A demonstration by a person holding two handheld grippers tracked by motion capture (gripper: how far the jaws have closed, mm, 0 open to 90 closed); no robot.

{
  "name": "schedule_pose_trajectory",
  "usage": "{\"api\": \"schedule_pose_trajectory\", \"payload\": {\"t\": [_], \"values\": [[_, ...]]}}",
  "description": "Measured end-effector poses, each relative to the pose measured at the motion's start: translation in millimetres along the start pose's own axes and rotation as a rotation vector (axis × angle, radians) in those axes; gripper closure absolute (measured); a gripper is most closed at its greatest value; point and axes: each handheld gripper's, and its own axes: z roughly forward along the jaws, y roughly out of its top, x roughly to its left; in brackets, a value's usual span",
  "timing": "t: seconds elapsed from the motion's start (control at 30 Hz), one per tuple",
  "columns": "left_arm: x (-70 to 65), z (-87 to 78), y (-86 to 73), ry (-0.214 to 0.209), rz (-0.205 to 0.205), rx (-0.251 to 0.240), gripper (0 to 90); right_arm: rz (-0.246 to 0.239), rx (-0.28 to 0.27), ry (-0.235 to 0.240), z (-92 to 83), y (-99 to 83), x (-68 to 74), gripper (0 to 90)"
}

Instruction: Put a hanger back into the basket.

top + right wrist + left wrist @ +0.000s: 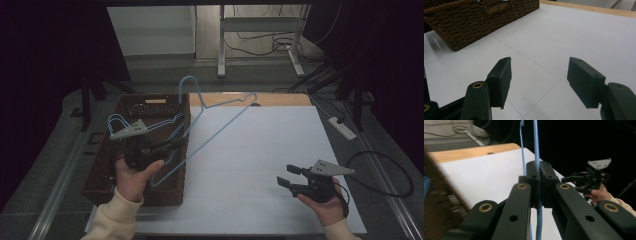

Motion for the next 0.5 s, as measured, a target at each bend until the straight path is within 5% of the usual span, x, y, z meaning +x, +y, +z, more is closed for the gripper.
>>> {"api": "schedule_pose_trajectory", "payload": {"t": [0.2,0.5], "values": [[29.6,-38.4,-5.5,0.071,-0.027,-0.037,86.5,0.0,0.01,-0.002,1.4,-0.4,-0.1,37.2],[59.9,-71.5,-15.2,0.158,-0.061,-0.054,86.5,0.014,0.007,-0.01,0.5,-1.3,-3.0,37.0]]}}
